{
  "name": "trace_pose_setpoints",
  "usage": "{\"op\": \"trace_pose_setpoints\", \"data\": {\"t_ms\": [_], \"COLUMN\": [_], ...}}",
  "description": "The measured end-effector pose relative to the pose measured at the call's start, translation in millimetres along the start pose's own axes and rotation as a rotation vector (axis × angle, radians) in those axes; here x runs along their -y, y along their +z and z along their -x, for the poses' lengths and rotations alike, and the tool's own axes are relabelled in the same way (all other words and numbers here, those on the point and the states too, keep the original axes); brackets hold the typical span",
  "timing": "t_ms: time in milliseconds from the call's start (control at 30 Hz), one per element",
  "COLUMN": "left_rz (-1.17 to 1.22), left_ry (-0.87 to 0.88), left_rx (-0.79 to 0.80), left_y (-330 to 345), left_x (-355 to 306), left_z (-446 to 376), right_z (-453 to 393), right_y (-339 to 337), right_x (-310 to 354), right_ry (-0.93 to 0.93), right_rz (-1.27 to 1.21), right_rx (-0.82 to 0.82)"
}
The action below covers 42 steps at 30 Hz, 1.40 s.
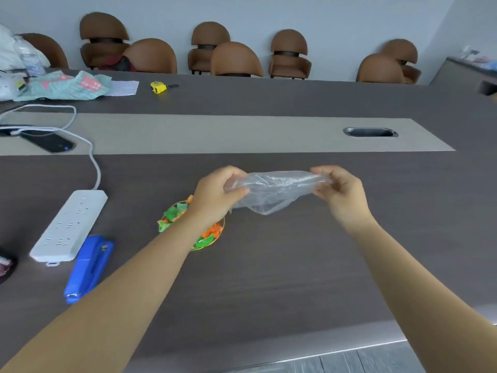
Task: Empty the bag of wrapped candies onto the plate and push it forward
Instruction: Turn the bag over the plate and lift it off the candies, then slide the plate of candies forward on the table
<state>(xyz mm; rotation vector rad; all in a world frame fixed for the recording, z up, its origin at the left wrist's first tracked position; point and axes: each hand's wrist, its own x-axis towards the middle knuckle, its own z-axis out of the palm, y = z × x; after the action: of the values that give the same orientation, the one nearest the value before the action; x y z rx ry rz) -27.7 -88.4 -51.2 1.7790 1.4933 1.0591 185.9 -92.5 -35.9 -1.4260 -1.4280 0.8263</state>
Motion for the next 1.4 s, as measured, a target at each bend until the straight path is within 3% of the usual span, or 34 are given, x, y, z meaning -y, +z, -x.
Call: {"op": "trace_pose_setpoints", "data": {"t_ms": [267, 433, 600, 733, 967, 1167, 1400], "left_rz": [-0.384, -0.725, -0.664, -0.651, -0.722, -0.614, -0.444], "left_ry": [-0.094, -0.075, -0.089, -0.079, -0.403, -0.545, -0.453], "left_rx": [0.584, 0.778, 0.696, 0.526, 0.271, 0.305, 0.338], "left_y": [134.6, 185.5, 187.3, 136.3, 4.4, -47.2, -46.8], "left_x": [45.5, 64.0, 59.7, 63.7, 125.2, 177.1, 214.2], "left_z": [42.3, 56.2, 57.0, 54.8, 63.3, 46.8, 20.4], "right_z": [34.6, 51.4, 51.7, 39.3, 18.0, 1.4, -10.0], "right_y": [-60.2, -66.8, -58.5, -32.8, 71.7, 155.4, 193.5], "right_x": [-122.5, -164.5, -158.9, -136.3, -104.3, -91.2, -98.5], "right_ry": [0.313, 0.452, 0.364, 0.223, 0.081, 0.111, 0.157], "right_rz": [0.530, 0.765, 0.899, 0.883, 0.862, 0.779, 0.737], "right_rx": [0.198, 0.413, 0.459, 0.455, 0.638, 0.693, 0.668]}}
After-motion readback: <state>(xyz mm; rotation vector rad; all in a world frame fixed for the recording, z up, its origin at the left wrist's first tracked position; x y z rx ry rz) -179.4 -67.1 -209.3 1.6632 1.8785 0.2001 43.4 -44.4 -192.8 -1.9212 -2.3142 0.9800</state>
